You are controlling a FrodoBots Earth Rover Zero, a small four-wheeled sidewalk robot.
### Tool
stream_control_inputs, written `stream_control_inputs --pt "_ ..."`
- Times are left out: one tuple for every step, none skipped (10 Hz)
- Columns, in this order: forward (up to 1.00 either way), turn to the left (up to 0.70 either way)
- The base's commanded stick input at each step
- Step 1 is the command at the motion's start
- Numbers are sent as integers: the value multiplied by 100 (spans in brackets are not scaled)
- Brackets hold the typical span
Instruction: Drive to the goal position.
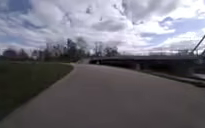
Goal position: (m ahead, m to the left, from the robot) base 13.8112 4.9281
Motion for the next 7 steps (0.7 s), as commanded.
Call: stream_control_inputs --pt "100 0" --pt "100 0" --pt "100 0" --pt "100 0" --pt "100 0" --pt "100 0" --pt "100 0"
